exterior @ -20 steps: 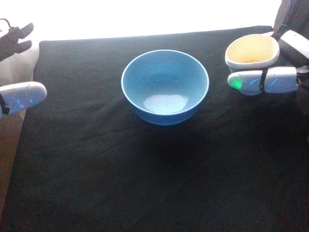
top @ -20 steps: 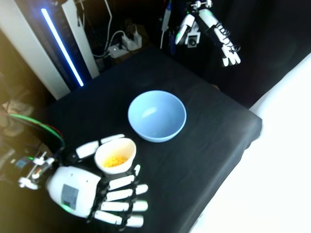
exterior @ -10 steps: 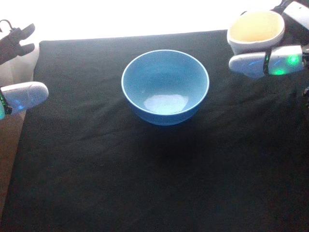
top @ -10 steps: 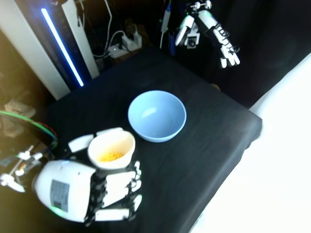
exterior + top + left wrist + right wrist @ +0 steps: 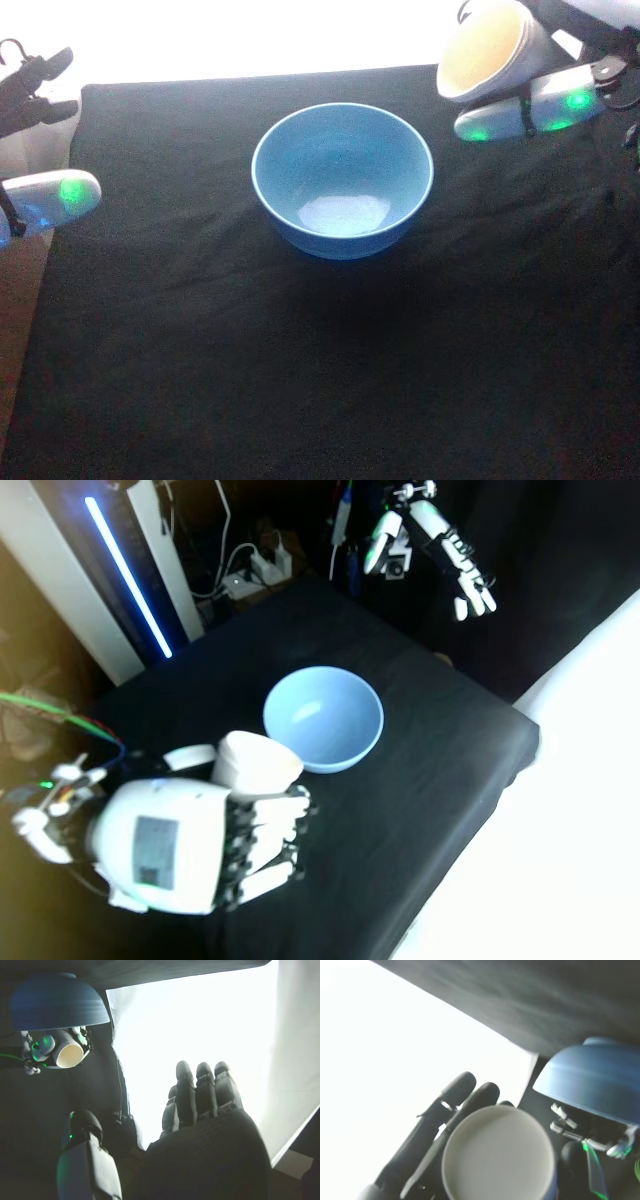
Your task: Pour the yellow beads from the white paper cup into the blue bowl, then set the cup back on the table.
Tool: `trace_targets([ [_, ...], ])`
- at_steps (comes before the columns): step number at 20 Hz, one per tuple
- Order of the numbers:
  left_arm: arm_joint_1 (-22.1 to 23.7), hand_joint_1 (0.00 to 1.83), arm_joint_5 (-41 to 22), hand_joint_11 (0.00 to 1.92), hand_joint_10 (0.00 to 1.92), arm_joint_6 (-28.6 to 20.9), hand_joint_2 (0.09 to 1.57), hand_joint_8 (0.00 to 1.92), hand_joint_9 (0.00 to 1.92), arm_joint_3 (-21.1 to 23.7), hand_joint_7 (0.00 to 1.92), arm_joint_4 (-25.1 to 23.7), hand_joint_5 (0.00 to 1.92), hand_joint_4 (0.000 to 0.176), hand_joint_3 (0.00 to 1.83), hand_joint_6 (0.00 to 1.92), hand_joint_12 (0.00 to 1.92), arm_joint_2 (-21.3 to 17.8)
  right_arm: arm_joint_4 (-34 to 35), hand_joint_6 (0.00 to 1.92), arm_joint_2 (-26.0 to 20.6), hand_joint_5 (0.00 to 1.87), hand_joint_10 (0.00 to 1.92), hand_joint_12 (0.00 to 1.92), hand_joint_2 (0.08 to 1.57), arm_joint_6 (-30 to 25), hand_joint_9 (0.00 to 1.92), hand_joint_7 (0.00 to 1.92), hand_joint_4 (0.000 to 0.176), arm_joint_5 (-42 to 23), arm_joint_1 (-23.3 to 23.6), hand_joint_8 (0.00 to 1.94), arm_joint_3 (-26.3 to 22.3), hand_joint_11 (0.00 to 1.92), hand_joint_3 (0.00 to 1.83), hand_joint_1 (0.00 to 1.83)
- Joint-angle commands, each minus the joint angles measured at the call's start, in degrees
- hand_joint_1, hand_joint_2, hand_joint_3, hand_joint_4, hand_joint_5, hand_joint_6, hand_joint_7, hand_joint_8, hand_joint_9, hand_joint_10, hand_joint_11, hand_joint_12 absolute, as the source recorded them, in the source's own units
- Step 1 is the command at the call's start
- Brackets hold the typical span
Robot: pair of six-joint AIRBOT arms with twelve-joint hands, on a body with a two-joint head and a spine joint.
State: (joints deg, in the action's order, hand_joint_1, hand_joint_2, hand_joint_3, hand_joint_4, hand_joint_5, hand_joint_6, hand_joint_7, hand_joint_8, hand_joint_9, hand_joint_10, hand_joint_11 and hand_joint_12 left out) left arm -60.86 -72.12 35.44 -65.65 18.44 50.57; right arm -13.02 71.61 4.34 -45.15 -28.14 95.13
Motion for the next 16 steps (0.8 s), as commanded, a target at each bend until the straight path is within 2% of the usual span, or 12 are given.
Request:
trace_targets([
  [1, 0.91, 0.35, -6.56, 0.08, 0.02, -0.25, 0.92, 0.01, 0.27, -0.47, 0.44, 0.92, 0.06, 0.103, 0.0, 0.0, 0.04, -0.15, 2.46, 1.06, -0.69, 0.91, 0.0, 0.78, 1.14, -0.45, 1.29, 1.19, 0.0, -5.8, 0.85, 0.3, 0.11, 0.88, 0.0, 1.16],
  [3, 1.71, 0.37, -6.24, 0.01, 0.0, -0.25, 0.92, 0.01, 0.24, -0.67, 0.46, 0.47, 0.06, 0.103, 0.0, 0.0, 0.01, -0.16, -0.01, 1.06, -1.24, 0.93, 0.01, 1.03, 1.15, -0.45, 1.32, 1.33, 0.0, -5.82, 3.05, 0.02, -0.91, 0.71, 0.0, 1.1],
  [5, 1.83, 0.41, -6.24, 0.0, 0.0, -0.25, 0.89, 0.01, 0.23, -0.66, 0.45, 0.41, 0.07, 0.125, 0.0, 0.01, 0.0, -0.19, -1.53, 1.03, -1.78, 0.94, 0.01, 1.25, 1.14, -0.45, 1.33, 1.32, 0.0, -5.82, 4.25, 0.0, -1.68, 0.57, 0.0, 1.09],
  [6, 1.89, 0.41, -6.2, 0.02, 0.0, -0.25, 0.89, 0.0, 0.23, -0.66, 0.45, 0.4, 0.07, 0.116, 0.0, 0.01, 0.01, -0.2, -2.7, 0.82, -2.05, 1.01, 0.02, 1.3, 1.08, -0.45, 1.36, 1.25, 0.0, -5.82, 5.1, 0.55, -2.27, 0.62, 0.0, 1.23],
  [7, 1.95, 0.39, -6.18, 0.01, 0.0, -0.25, 0.89, 0.0, 0.24, -0.7, 0.45, 0.4, 0.07, 0.109, 0.0, 0.0, 0.01, -0.2, -4.19, 0.82, -2.26, 0.99, 0.02, 1.26, 1.07, -0.45, 1.35, 1.21, 0.0, -5.81, 6.1, 0.71, -2.8, 0.59, 0.0, 1.26],
  [9, 2.38, 0.39, -5.94, 0.0, 0.0, -0.25, 0.91, 0.01, 0.24, -0.86, 0.46, 0.21, 0.08, 0.098, 0.0, 0.01, 0.0, -0.21, -6.37, 0.74, -2.43, 1.03, 0.04, 1.34, 1.07, -0.45, 1.39, 1.2, 0.0, -5.8, 7.49, 0.76, -3.43, 0.61, 0.0, 1.27],
  [11, 3.39, 0.4, -5.17, 0.0, 0.0, -0.25, 0.9, 0.0, 0.22, -1.04, 0.46, -0.52, 0.08, 0.102, 0.0, 0.0, 0.0, -0.21, -6.81, 0.64, -2.6, 1.06, 0.07, 1.48, 1.06, -0.45, 1.4, 1.18, 0.0, -5.79, 7.9, 0.85, -3.95, 0.65, 0.0, 1.28],
  [12, 3.95, 0.38, -4.78, 0.0, 0.0, -0.24, 0.9, 0.01, 0.23, -1.17, 0.46, -0.92, 0.07, 0.104, 0.0, 0.0, 0.0, -0.19, -6.9, 0.68, -2.61, 1.02, 0.64, 1.55, 1.08, -0.44, 1.24, 1.13, 0.0, -5.79, 7.93, 0.95, -4.02, 0.79, 0.0, 1.27],
  [13, 4.46, 0.37, -4.41, 0.0, 0.01, -0.24, 0.89, 0.01, 0.24, -1.33, 0.47, -1.34, 0.08, 0.114, 0.0, 0.0, 0.0, -0.16, -7.31, 0.51, -2.61, 1.12, 1.18, 1.78, 1.09, -0.44, 0.96, 1.04, 0.0, -5.71, 7.97, 1.12, -4.01, 0.68, 0.0, 1.27],
  [14, 4.93, 0.37, -4.11, 0.0, 0.01, -0.24, 0.89, 0.01, 0.24, -1.45, 0.48, -1.67, 0.08, 0.116, 0.0, 0.0, 0.0, -0.15, -7.81, 0.44, -2.6, 1.14, 1.51, 1.89, 1.1, -0.44, 0.83, 0.97, 0.0, -5.44, 8.22, 1.24, -4.0, 0.68, 0.0, 1.26],
  [15, 5.32, 0.39, -3.88, 0.0, 0.0, -0.24, 0.9, 0.0, 0.23, -1.51, 0.46, -1.94, 0.08, 0.119, 0.0, 0.0, 0.0, -0.15, -8.55, 0.78, -2.6, 1.06, 1.73, 1.92, 1.09, -0.44, 0.82, 0.91, 0.0, -5.1, 8.61, 1.17, -4.0, 0.77, 0.0, 1.14],
  [16, 5.74, 0.39, -3.65, 0.0, 0.0, -0.24, 0.9, 0.0, 0.23, -1.58, 0.46, -2.25, 0.08, 0.126, 0.0, 0.0, 0.0, -0.17, -9.82, 0.95, -2.59, 0.97, 1.21, 1.66, 1.11, -0.44, 0.97, 0.98, 0.0, -4.39, 9.26, 1.03, -4.01, 0.73, 0.0, 1.23],
])
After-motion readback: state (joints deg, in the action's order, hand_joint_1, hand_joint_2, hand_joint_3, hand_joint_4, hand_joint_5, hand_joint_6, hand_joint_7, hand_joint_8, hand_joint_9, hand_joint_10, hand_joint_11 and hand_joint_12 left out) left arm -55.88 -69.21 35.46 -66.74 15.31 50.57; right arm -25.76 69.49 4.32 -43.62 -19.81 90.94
